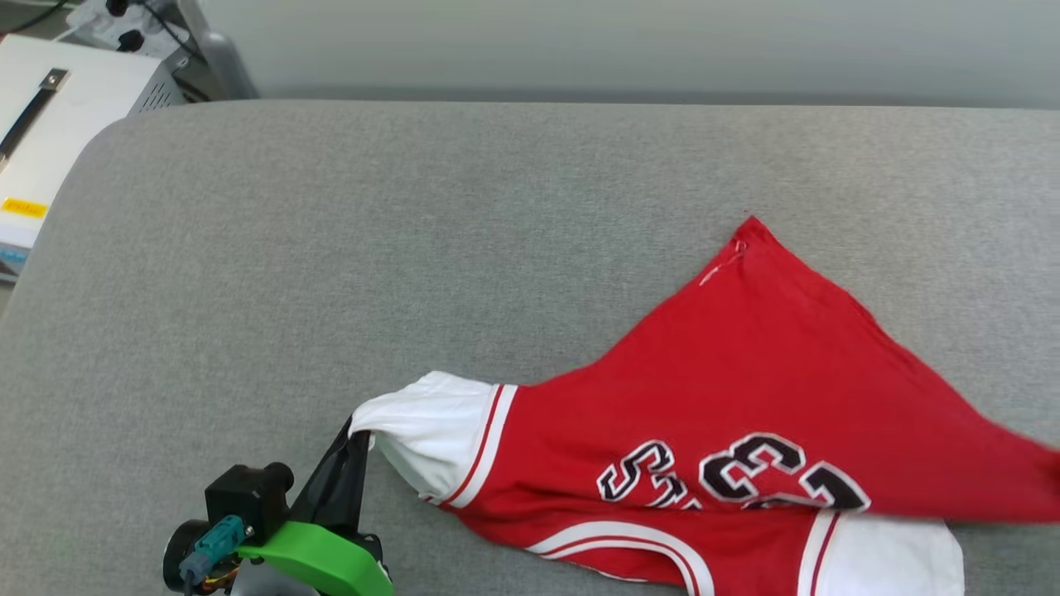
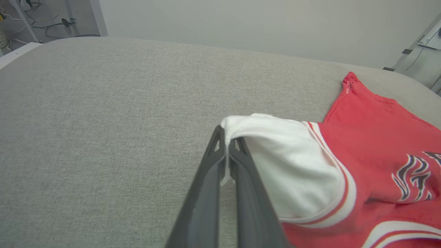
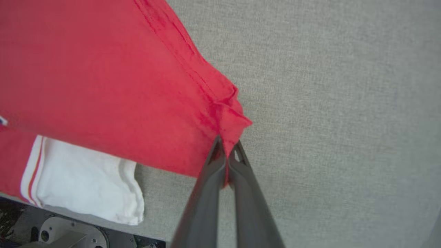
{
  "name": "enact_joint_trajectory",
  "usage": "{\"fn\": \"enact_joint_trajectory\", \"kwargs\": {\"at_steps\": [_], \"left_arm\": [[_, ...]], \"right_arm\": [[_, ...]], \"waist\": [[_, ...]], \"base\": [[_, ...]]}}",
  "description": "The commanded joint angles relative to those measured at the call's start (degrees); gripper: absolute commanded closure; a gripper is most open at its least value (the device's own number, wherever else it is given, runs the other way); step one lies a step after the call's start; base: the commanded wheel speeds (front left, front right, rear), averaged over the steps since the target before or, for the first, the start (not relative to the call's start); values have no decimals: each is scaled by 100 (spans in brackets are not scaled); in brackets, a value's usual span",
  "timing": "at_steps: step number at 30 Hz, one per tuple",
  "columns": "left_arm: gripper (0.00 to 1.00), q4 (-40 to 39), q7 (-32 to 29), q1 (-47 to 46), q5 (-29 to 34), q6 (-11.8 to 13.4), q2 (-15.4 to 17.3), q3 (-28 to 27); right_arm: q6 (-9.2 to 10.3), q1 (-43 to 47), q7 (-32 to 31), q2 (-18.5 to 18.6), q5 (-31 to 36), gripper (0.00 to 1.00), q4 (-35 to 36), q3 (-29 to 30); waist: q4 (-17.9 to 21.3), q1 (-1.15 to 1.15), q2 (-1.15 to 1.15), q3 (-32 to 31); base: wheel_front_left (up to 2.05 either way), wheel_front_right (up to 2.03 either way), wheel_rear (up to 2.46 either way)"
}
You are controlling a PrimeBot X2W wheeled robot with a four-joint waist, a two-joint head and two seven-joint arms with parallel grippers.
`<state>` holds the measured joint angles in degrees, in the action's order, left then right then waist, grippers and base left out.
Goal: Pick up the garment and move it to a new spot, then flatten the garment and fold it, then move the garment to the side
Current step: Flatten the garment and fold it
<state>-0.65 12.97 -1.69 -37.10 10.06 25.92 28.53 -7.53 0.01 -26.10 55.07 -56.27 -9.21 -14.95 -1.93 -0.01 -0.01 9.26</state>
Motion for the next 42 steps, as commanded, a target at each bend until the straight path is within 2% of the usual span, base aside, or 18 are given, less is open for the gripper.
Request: {"fn": "enact_joint_trajectory", "kwargs": {"at_steps": [1, 7, 13, 14, 15, 16, 25, 30, 34, 37, 42], "left_arm": [[100, -14, -22, 89, 2, 41, 58, -22], [100, 2, -44, 75, 7, 50, 100, -13], [100, 60, -56, -5, 14, 27, 95, 19], [100, 73, -56, -9, 12, 28, 95, 19], [100, 87, -54, -11, 9, 31, 95, 18], [100, 96, -52, -10, 8, 33, 96, 18], [100, 84, -36, -45, 29, 38, 81, 62], [100, 47, -44, -170, 86, 20, 76, 104], [100, -3, -50, -322, 149, 12, 49, 143], [100, -28, -46, -458, 202, -10, 18, 180], [100, -28, -31, -699, 284, -64, -72, 258]], "right_arm": [[4, 341, 10, -170, -19, 100, 80, 119], [4, 1306, -146, -951, 273, 100, 187, 450], [4, 1553, -247, -1573, 597, 100, 27, 599], [4, 1529, -207, -1618, 639, 95, 41, 673], [4, 1497, -165, -1651, 694, 38, 79, 769], [4, 1471, -138, -1659, 740, 0, 123, 843], [4, 983, 24, -1432, 1083, 0, 1061, 1732], [4, 390, -168, -1270, 1255, 0, 1635, 1885], [4, -321, -472, -1155, 1394, 0, 1917, 1615], [4, -970, -790, -1137, 1463, 0, 1974, 1189], [4, -2005, -1305, -1150, 1502, 0, 1558, 382]], "waist": [[127, 1, 1, -117], [146, 1, 1, -89], [103, 1, 1, -41], [104, 1, 1, -48], [108, 1, 1, -60], [110, 1, 1, -71], [40, 1, 1, -114], [-68, 1, 1, 24], [-165, 1, 1, 208], [-249, 1, 1, 384], [-400, 1, 1, 662]], "base": [[0, 0, 0], [0, 0, 0], [0, 0, 0], [0, 0, 0], [0, 0, 0], [0, 0, 0], [0, 0, 0], [0, 0, 0], [0, 0, 0], [0, 0, 0], [0, 0, 0]]}}
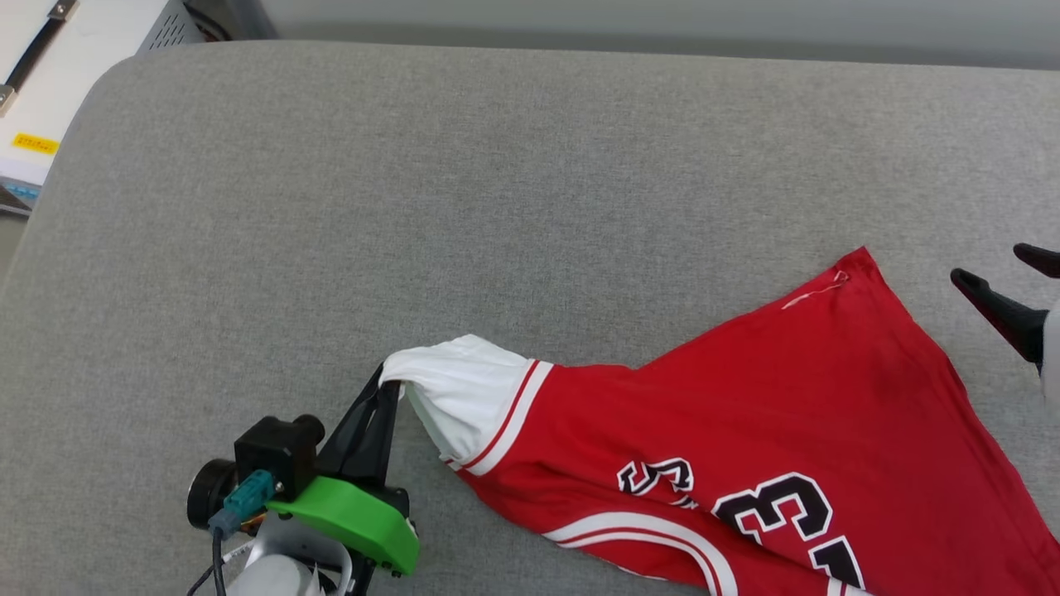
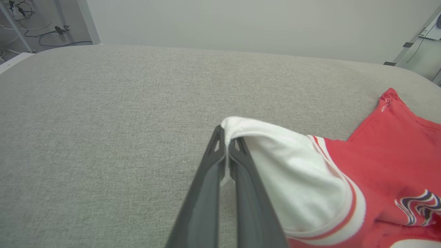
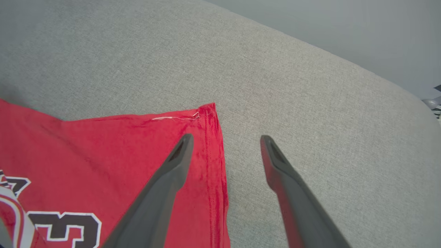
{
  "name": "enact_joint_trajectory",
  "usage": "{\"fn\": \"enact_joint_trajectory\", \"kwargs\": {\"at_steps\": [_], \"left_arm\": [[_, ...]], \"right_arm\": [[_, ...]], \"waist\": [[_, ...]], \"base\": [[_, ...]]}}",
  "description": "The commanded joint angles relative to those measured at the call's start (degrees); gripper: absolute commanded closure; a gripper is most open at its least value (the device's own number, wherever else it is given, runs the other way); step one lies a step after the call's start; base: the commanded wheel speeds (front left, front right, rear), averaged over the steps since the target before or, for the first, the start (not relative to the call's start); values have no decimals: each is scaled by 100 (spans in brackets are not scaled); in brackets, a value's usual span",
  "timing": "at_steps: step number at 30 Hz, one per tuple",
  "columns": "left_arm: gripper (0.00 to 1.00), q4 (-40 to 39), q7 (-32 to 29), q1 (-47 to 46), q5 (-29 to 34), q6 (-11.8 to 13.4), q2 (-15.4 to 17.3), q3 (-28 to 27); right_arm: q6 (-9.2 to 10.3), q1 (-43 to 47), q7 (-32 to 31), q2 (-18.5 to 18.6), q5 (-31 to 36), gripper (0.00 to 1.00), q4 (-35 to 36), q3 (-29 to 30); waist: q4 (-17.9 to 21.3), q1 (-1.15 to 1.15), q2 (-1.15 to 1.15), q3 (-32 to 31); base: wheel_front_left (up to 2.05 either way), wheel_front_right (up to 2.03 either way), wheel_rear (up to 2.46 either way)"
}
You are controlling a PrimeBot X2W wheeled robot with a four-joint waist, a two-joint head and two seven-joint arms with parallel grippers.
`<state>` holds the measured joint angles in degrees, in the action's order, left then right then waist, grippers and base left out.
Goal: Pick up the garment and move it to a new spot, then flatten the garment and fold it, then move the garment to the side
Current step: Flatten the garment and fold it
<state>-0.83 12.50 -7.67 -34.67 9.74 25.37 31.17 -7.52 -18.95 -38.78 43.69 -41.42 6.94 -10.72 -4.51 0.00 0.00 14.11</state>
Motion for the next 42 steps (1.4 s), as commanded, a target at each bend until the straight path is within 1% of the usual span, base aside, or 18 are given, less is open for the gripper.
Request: {"fn": "enact_joint_trajectory", "kwargs": {"at_steps": [1, 4, 8, 14, 20, 24, 25, 26, 31, 34, 38, 42], "left_arm": [[100, -8, 20, -144, 55, -43, -35, 7], [100, 1, 35, -291, 97, -82, -89, 45], [100, 15, 55, -468, 150, -125, -145, 79], [100, 41, 87, -665, 199, -169, -234, 117], [100, 124, 115, -827, 227, -227, -322, 159], [100, 208, 134, -870, 230, -248, -364, 173], [100, 225, 139, -868, 226, -247, -369, 169], [100, 245, 144, -859, 217, -246, -371, 160], [100, 342, 165, -798, 185, -260, -378, 150], [100, 394, 176, -761, 192, -265, -351, 144], [100, 382, 168, -765, 220, -275, -251, 128], [100, 280, 98, -894, 282, -272, -89, 77]], "right_arm": [[3, -277, -120, -29, 5, 0, -176, -169], [3, -827, -311, -105, -5, 0, -616, -594], [3, -1409, -493, -216, -30, 0, -1254, -1022], [3, -1997, -412, -477, -31, 0, -2130, -1456], [3, -2096, -204, -591, 8, 0, -2883, -1978], [3, -1931, -185, -579, -240, 0, -3134, -2332], [3, -1931, -96, -560, -277, 24, -3141, -2370], [3, -1938, 4, -535, -316, 100, -3161, -2416], [3, -2062, 514, -433, -465, 100, -3104, -2538], [3, -2112, 972, -362, -562, 100, -2967, -2532], [3, -2068, 1691, -247, -621, 100, -2820, -2425], [3, -1945, 2203, -132, -701, 100, -2620, -2316]], "waist": [[-169, 0, 0, 224], [-257, 0, 0, 376], [-368, 0, 0, 562], [-491, 0, 0, 831], [-589, 0, 0, 1013], [-609, 0, 0, 983], [-600, 0, 0, 963], [-583, 0, 0, 932], [-497, 0, 0, 690], [-420, 0, 0, 450], [-315, 0, 0, 103], [-188, 0, 0, -212]], "base": [[0, 0, 0], [0, 0, 0], [0, 0, 0], [0, 0, 0], [0, 0, 0], [0, 0, 0], [0, 0, 0], [0, 0, 0], [0, 0, 0], [0, 0, 0], [0, 0, 0], [0, 0, 0]]}}
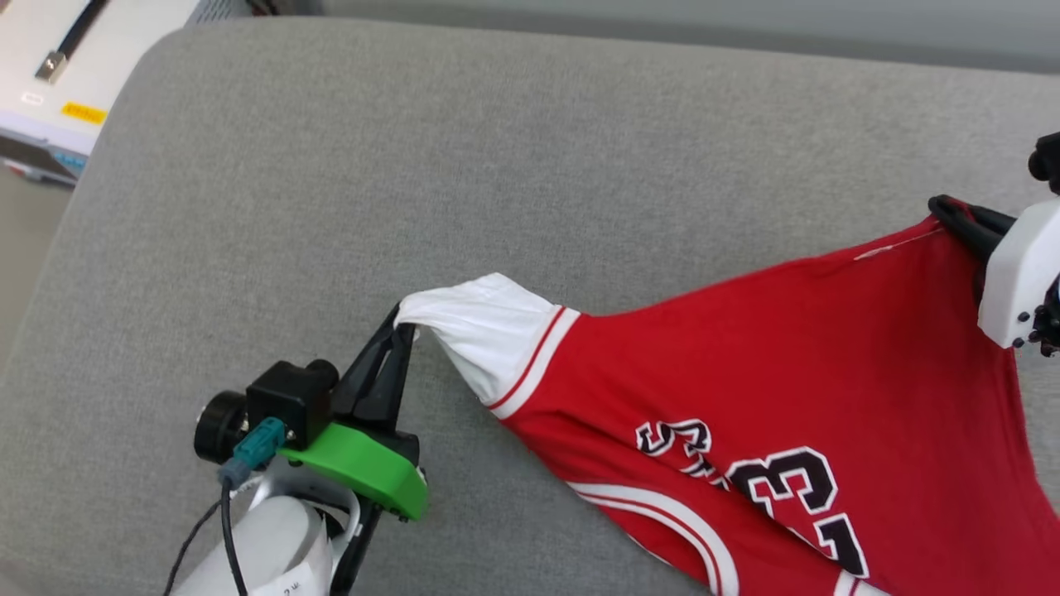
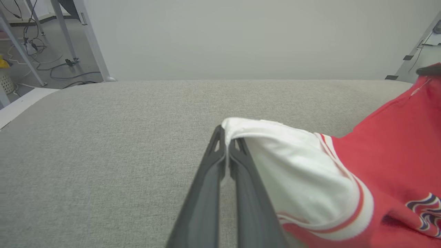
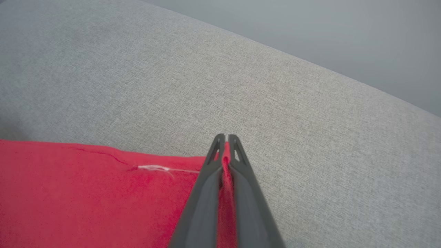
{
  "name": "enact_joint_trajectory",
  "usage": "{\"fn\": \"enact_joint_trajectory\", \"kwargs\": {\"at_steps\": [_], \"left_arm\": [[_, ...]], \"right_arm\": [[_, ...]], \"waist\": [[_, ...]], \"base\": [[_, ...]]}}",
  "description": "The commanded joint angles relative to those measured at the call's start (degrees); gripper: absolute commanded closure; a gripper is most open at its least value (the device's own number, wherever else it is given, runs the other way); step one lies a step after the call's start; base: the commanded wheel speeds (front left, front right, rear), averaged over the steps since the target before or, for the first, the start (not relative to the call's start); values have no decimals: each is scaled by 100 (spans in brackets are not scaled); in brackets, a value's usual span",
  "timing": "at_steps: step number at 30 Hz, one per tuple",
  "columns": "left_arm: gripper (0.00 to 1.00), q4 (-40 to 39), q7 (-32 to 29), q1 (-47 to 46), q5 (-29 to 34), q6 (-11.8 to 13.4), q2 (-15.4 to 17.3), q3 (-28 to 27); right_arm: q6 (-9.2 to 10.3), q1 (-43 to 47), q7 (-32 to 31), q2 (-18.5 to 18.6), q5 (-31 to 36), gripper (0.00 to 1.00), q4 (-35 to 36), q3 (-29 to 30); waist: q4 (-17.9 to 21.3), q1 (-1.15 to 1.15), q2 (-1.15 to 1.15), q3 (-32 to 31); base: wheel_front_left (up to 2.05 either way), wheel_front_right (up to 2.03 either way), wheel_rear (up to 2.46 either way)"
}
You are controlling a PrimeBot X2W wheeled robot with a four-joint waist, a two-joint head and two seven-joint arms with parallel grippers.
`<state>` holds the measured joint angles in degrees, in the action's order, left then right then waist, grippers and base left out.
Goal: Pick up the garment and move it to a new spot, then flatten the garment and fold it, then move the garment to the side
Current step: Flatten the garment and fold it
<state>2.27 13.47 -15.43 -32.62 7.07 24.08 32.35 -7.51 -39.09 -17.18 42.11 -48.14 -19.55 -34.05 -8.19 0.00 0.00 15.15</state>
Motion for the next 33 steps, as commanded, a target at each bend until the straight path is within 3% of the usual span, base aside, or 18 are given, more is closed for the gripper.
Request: {"fn": "enact_joint_trajectory", "kwargs": {"at_steps": [1, 9, 18, 26, 33], "left_arm": [[100, -69, -28, -176, 94, -10, 85, -58], [100, -428, -263, -808, 112, -93, 379, -299], [100, -594, -659, -1991, 266, -317, 595, -428], [100, -233, -941, -3472, 351, -690, 478, -435], [100, 507, -1117, -5212, 463, -1043, 266, -473]], "right_arm": [[2, 94, 172, 59, -24, 100, 103, 57], [2, 199, 743, 186, 105, 100, 675, 642], [2, 166, 666, -39, 451, 100, 1355, 1359], [2, -347, 306, -221, 776, 100, 1630, 1839], [2, -1641, 30, -327, 1056, 100, 1337, 1989]], "waist": [[223, 0, 0, -406], [494, 0, 0, -812], [723, 0, 0, -820], [829, 0, 0, -265], [891, 0, 0, 518]], "base": [[0, 0, 0], [0, 0, 0], [0, 0, 0], [0, 0, 0], [0, 0, 0]]}}
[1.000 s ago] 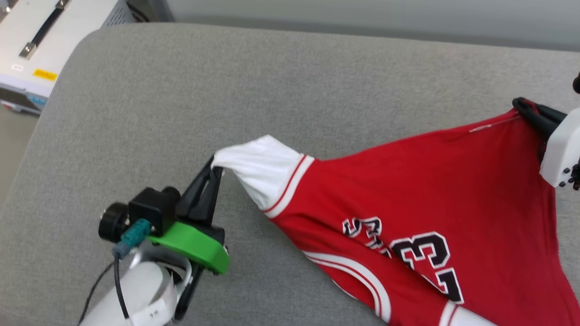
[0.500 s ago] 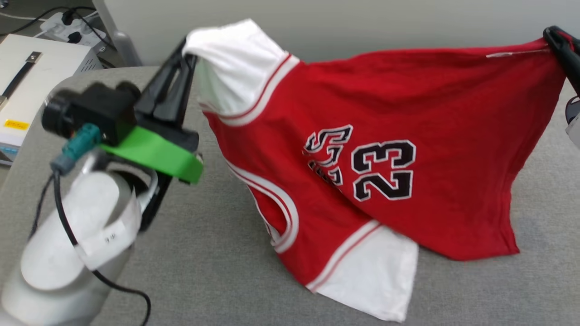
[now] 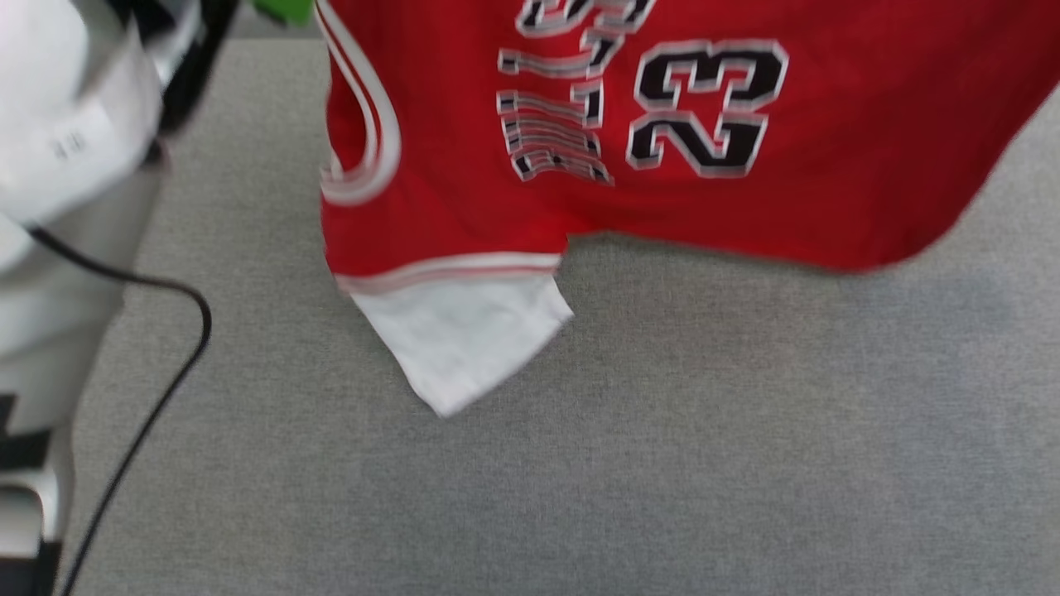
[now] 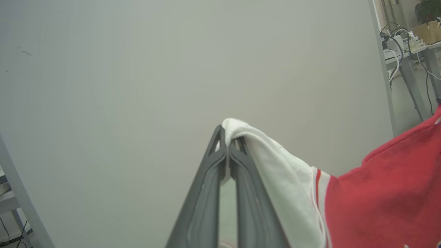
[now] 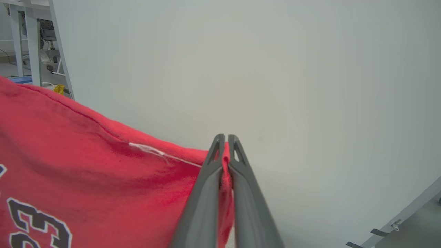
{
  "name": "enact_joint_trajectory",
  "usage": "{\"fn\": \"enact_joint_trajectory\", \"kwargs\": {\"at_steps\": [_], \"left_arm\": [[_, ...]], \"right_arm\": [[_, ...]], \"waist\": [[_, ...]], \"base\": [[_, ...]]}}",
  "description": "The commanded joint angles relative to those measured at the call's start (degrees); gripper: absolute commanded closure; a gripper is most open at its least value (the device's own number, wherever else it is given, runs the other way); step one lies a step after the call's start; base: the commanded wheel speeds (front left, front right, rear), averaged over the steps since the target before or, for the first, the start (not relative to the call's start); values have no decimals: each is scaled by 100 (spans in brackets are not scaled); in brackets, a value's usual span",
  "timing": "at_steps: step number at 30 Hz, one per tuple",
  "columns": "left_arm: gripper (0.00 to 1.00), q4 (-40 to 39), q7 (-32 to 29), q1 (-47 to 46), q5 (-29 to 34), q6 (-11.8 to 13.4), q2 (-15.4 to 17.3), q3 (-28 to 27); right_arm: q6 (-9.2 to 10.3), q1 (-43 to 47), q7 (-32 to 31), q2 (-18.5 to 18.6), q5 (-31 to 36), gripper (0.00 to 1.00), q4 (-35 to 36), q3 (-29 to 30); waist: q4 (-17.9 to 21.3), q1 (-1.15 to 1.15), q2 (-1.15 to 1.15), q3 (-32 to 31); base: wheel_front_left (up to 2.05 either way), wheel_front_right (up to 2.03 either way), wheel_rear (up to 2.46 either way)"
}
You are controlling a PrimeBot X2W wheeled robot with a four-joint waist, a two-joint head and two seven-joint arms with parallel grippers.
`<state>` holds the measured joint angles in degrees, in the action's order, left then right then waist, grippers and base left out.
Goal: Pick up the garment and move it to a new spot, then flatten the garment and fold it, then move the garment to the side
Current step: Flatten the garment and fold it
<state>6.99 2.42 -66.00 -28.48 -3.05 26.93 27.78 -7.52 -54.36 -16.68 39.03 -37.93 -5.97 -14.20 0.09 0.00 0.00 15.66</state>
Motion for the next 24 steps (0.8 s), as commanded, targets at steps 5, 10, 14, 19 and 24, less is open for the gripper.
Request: {"fn": "enact_joint_trajectory", "kwargs": {"at_steps": [5, 10, 14, 19, 24], "left_arm": [[100, 844, -18, -1600, 235, -215, -126, -18], [100, 1542, 46, -2882, 423, -340, -173, 70], [100, 2117, 167, -3777, 527, -399, -199, 183], [100, 2769, 392, -4448, 522, -429, -282, 347], [100, 3281, 639, -4507, 424, -439, -306, 512]], "right_arm": [[3, -1446, -13, -103, 344, 100, -523, -126], [3, -2784, 187, -250, 628, 100, -1134, -269], [3, -3743, 441, -347, 841, 100, -1675, -512], [3, -4464, 814, -531, 956, 100, -2427, -821], [3, -4639, 1120, -690, 830, 100, -2976, -1245]], "waist": [[93, 0, 0, 967], [120, 0, 0, 1308], [159, 0, 0, 1498], [205, 0, 0, 1669], [246, 0, 0, 1806]], "base": [[0, 0, 0], [0, 0, 0], [0, 0, 0], [0, 0, 0], [0, 0, 0]]}}
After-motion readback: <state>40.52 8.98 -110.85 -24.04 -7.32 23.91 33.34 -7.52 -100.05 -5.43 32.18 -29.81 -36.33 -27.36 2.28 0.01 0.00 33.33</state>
